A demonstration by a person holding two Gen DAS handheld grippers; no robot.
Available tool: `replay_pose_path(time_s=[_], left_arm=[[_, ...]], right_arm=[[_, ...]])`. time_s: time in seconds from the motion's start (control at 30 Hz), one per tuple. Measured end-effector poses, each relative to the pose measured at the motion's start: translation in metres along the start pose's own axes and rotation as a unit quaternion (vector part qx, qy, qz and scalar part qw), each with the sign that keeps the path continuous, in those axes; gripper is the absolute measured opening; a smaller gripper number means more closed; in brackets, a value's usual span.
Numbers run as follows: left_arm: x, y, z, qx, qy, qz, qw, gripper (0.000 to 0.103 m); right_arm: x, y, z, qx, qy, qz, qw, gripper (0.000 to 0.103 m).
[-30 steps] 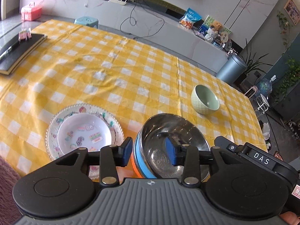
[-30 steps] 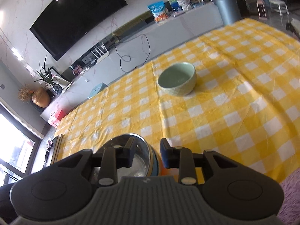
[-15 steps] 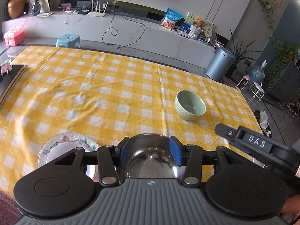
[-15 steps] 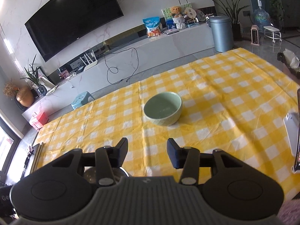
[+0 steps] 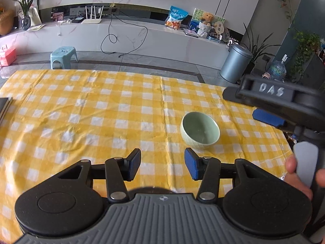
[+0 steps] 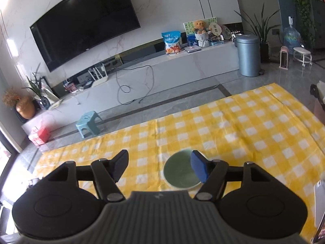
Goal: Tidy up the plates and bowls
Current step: 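Move both tools to the pale green bowl rim and close on it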
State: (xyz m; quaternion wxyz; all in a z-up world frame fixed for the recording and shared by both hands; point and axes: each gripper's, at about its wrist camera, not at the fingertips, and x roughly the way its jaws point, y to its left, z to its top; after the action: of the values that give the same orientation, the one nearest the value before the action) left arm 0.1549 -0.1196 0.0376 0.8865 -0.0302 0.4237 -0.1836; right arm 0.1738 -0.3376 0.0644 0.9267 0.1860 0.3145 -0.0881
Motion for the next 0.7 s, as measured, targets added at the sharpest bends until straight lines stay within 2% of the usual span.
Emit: replay_pose_path(time_s=[0.2,0.37,0.5,0.6,0.7], left_arm=[[0.033,-0.007,0.022,0.014,0.008,-0.019,0.9997,0.056],[0.072,-0.01,0.032,0.004,0.046,-0.023,0.9987,0.056],[0.098,-0.023,0.039,0.024,0.067,-0.024,0.9972,0.056],[0.116,-0.03,0.045,0.027,0.075,-0.022,0.9965,0.056],[0.131,-0.036,0.046,0.038,0.079,-0.009,0.9961,0.056]], right_arm=[[0.048,-0.033,-0.009,0.037,0.061,-0.022,0.997,0.064],[0.066,-0.05,-0.009,0.035,0.062,-0.053,0.996,0.059],[0.084,-0.065,-0.012,0.057,0.079,-0.071,0.993,0.053],[0.1,-0.076,-0.017,0.079,0.106,-0.088,0.987,0.044],[0.112,-0.085,-0.02,0.105,0.125,-0.089,0.983,0.035]])
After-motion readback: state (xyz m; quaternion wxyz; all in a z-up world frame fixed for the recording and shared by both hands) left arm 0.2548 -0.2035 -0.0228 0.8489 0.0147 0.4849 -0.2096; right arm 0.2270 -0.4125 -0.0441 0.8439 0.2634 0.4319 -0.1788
